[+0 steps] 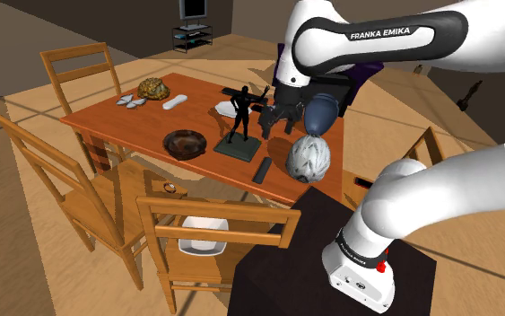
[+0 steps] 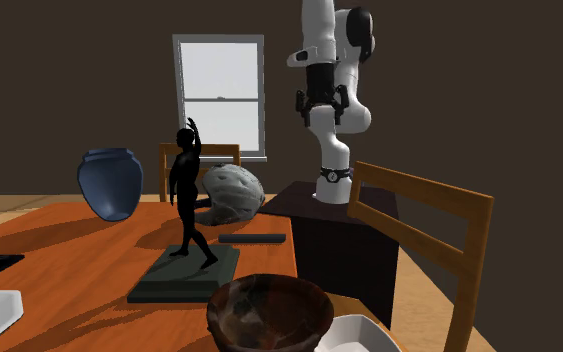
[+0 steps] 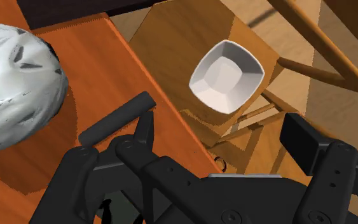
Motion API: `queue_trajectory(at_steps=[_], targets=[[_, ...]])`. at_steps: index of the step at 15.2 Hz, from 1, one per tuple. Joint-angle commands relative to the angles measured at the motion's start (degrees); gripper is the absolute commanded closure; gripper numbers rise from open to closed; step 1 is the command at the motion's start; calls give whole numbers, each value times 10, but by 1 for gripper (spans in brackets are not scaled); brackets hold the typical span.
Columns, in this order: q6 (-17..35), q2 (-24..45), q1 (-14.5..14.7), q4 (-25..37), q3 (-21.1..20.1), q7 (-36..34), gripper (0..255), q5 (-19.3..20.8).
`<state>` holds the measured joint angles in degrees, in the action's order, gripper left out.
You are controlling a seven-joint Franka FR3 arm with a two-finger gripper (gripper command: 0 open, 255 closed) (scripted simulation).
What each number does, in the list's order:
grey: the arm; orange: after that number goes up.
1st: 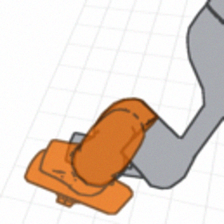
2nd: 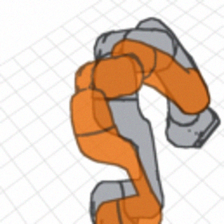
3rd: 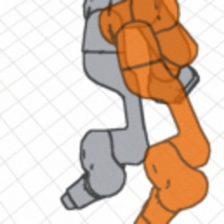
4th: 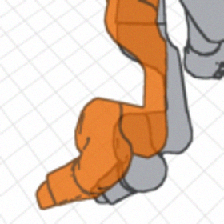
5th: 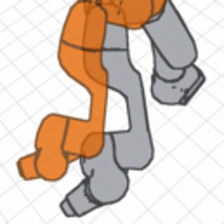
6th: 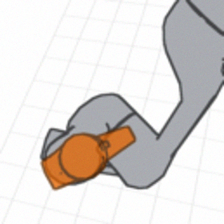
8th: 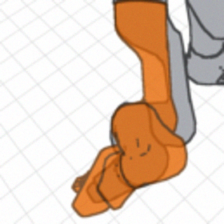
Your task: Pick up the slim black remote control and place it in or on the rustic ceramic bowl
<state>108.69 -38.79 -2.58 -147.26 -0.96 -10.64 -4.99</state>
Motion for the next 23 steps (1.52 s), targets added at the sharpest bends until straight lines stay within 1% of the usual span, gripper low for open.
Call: queue_trajectory(at_steps=[1, 5, 8, 11, 13, 16, 19, 21, 23], targets=[[52, 25, -12, -17, -14, -39, 0, 1], [151, 89, -42, -39, -37, -111, 0, 13], [223, 145, -68, -47, -53, -171, 0, 29], [291, 206, -97, -47, -68, -236, 0, 55], [333, 249, -119, -43, -77, -286, 0, 80], [390, 315, -152, -31, -87, -371, 0, 134], [436, 381, -181, -12, -87, -472, 0, 208], [459, 425, -191, 5, -75, -545, 0, 264], [479, 467, -192, 24, -54, -618, 0, 320]])
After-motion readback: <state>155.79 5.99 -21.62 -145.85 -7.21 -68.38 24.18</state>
